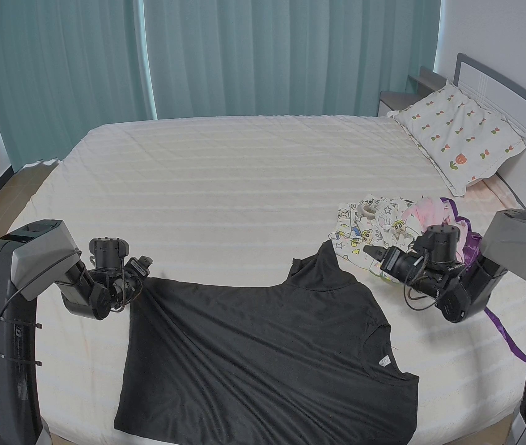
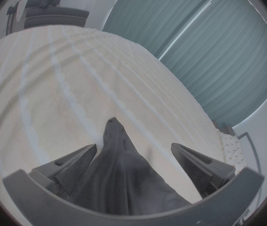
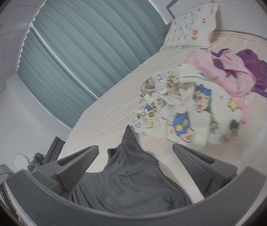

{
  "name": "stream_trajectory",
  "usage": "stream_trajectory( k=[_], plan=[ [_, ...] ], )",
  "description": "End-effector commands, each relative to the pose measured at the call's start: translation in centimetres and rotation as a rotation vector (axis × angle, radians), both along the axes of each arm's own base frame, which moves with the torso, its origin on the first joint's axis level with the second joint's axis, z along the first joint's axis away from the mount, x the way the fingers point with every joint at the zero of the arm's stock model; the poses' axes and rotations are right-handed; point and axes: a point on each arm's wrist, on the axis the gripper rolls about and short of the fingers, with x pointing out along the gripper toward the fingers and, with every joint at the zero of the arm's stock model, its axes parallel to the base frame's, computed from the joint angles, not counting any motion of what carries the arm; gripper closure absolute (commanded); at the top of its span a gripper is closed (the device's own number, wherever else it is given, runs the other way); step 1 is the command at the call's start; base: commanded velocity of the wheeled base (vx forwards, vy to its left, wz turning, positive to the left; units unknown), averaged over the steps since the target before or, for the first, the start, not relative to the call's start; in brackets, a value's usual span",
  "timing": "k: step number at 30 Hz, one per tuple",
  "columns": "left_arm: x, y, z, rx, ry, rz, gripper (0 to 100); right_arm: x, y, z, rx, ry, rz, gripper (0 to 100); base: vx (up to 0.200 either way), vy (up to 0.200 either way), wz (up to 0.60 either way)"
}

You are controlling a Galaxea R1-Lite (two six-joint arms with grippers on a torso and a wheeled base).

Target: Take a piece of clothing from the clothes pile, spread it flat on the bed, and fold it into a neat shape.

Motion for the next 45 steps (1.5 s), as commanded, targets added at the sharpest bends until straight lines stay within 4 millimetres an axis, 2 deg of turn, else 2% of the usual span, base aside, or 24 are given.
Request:
stream_trajectory(
  k=[1,9,16,17,25,31,35,38,43,44,45],
  plan=[
    [-1.8,-0.4,2.3,-0.145,-0.006,-0.065,0,4.4,4.9,-4.2,-0.059,0.078,0.064,0,0.000,0.000,0.00],
    [-1.9,-0.4,2.0,-0.142,0.002,-0.063,0,5.7,5.0,-8.0,-0.202,0.076,0.112,0,0.000,0.000,0.00],
    [-1.9,-0.4,1.8,-0.141,0.008,-0.061,0,7.3,5.8,-8.0,-0.230,0.059,0.133,0,0.000,0.000,0.00],
    [-1.9,-0.4,1.8,-0.141,0.008,-0.061,0,7.4,6.0,-7.9,-0.232,0.063,0.137,100,0.000,0.000,0.00],
    [-1.8,-0.4,1.6,-0.139,0.009,-0.061,0,7.8,6.3,-7.3,-0.230,0.055,0.141,100,0.000,0.000,0.00],
    [-1.7,-0.3,1.6,-0.135,0.004,-0.056,0,10.2,4.3,-5.0,-0.208,-0.040,0.029,100,0.000,0.000,0.00],
    [-1.6,-0.3,1.3,-0.134,0.010,-0.054,0,10.4,4.2,-4.5,-0.167,-0.056,0.003,100,0.000,0.000,0.00],
    [-1.6,-0.3,1.4,-0.134,0.004,-0.054,0,10.4,4.2,-4.8,-0.170,-0.046,0.002,100,0.000,0.000,0.00],
    [-1.5,-0.3,1.3,-0.133,-0.002,-0.053,0,10.1,4.2,-6.5,-0.181,-0.010,0.005,100,0.000,0.000,0.00],
    [-1.5,-0.3,1.3,-0.133,-0.002,-0.053,0,10.2,4.2,-6.6,-0.181,-0.010,0.005,0,0.000,0.000,0.00],
    [-1.5,-0.3,1.3,-0.131,-0.001,-0.050,0,10.2,4.2,-6.7,-0.180,-0.010,0.004,0,0.000,0.000,0.00]
  ],
)
